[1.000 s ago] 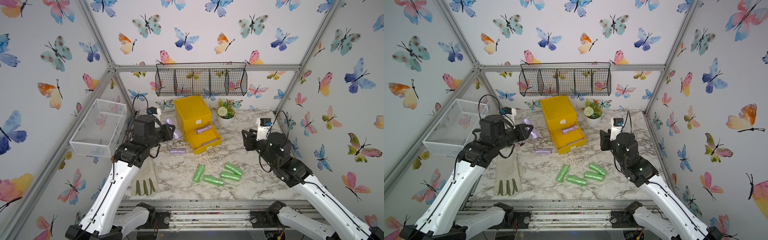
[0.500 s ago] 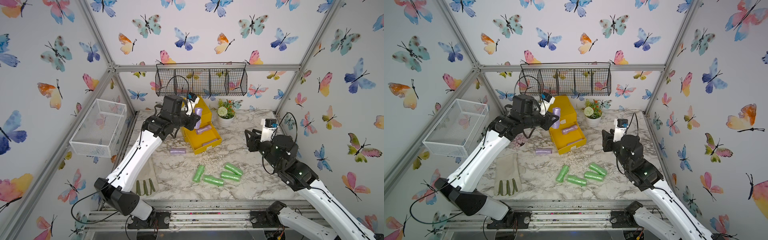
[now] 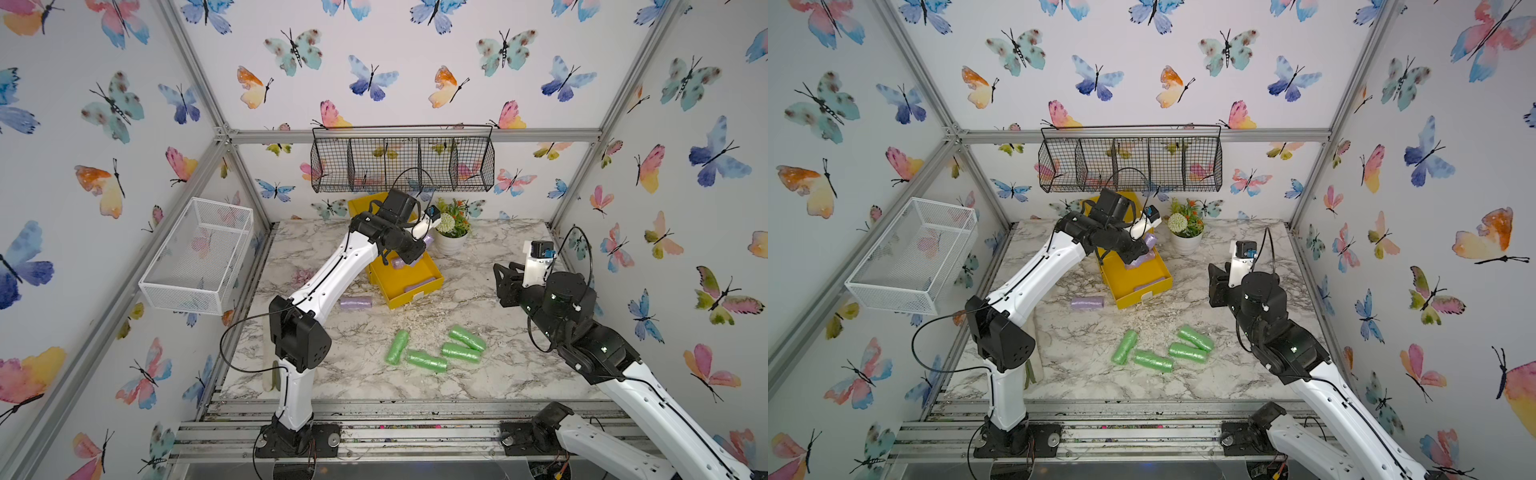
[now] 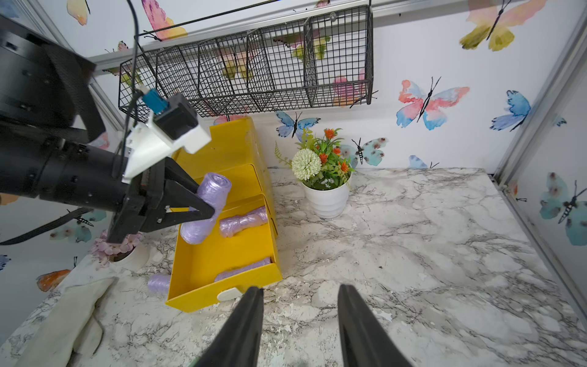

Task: Sort the rolls of trash bags by color and place them into the drawer
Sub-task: Place the roll of trash bags in the drawer.

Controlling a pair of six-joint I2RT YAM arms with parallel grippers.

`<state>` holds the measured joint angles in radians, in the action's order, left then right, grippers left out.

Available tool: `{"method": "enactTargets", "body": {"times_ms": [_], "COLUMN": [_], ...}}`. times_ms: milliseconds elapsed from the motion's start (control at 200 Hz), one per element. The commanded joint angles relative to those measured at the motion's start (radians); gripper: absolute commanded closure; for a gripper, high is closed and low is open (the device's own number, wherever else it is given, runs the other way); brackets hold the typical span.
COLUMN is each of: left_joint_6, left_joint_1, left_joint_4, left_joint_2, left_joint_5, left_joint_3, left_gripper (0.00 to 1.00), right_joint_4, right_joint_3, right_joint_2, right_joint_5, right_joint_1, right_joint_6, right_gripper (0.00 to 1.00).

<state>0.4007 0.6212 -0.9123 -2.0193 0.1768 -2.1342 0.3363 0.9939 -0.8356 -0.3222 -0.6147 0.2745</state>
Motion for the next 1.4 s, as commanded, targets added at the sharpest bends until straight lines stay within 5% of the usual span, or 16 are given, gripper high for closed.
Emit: {"method": "enactTargets", "body": {"times_ms": [0,1206,1391], "left_joint_6": [0.044,0.099,0.094], "left_joint_1": [0.005,0.038,0.038], "left_joint_4": [-0.026,-0.133,-0.116], "left_joint_2": [-0.044,-0.324,-0.325], "left_joint_5": [-0.040,-0.226,-0.252], "left_joint_3": [-0.028,-0.161,-0.160], "left_gripper": [1.00,1.00,0.85], "right_joint_4": [0.035,0.043,0.046], "right_joint_3": [0.036,0.019,0.016], "right_joint_2": [-0.003,-0.019,-0.010], "right_joint_5": [-0.029,-0.040,-0.047], "right_joint_1": [0.004,0.004,0.004], "right_joint_6": [-0.024,-0.103,-0.109], "right_gripper": [0.56,0.56,0.55]}}
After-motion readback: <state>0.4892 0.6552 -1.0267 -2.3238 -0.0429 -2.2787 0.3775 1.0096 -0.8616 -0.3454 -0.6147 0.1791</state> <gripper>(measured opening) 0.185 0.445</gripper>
